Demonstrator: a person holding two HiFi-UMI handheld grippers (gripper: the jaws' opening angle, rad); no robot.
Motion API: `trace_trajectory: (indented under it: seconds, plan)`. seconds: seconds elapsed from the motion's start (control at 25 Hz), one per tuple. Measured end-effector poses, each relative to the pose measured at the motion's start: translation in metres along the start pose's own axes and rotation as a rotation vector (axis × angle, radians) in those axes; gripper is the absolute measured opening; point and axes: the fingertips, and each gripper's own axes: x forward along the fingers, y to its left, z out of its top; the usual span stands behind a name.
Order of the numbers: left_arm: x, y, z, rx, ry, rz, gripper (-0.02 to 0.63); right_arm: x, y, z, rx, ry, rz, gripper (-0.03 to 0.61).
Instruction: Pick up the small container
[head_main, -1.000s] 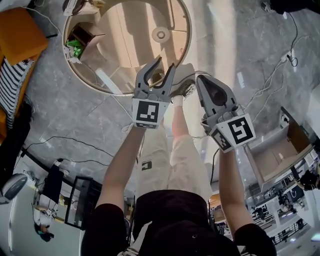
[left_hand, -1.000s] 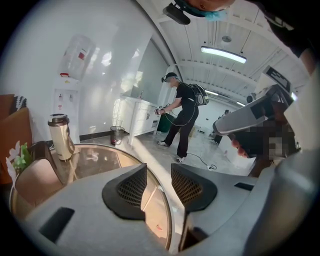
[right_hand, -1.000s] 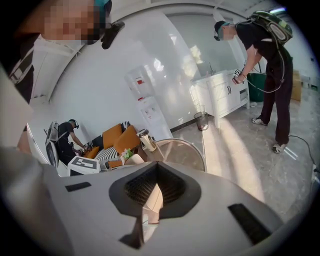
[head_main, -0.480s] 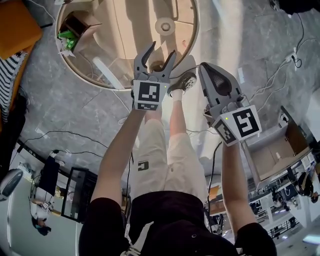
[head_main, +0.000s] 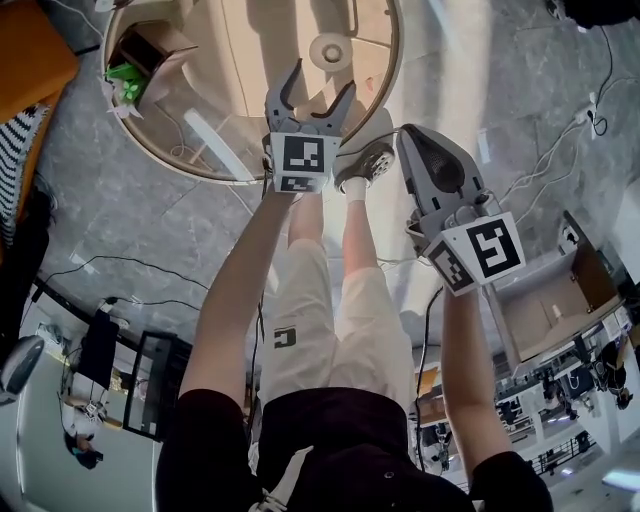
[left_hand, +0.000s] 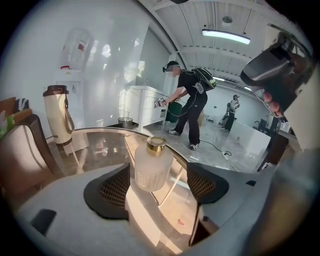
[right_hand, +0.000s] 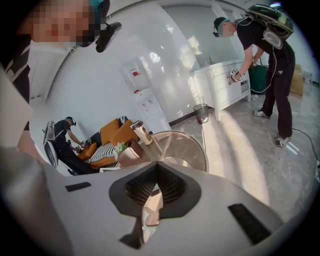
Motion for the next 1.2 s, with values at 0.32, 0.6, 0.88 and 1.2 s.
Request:
trace_trajectory:
  seconds: [0.32, 0.6, 0.88, 1.2]
  plan:
    - [0.028, 0.006, 0.001, 0.036, -0.027, 0.025, 0.354, 0.008, -0.005, -0.008, -0.008, 0.042, 0.019, 0.003]
    - [0.046, 0.010, 0.001, 0.020, -0.021, 0.038, 0.354, 0.010, -0.013, -0.012, 0.004, 0.054, 0.013, 0.003]
    - [0.059, 0.012, 0.001, 0.029, -0.002, 0.025, 0.353, 0.010, -0.008, -0.017, 0.006, 0.072, 0.038, 0.003]
    - [0.062, 0.014, -0.001, 0.062, 0.019, 0.050, 0.353, 0.008, -0.009, -0.020, 0.010, 0.083, 0.036, 0.003]
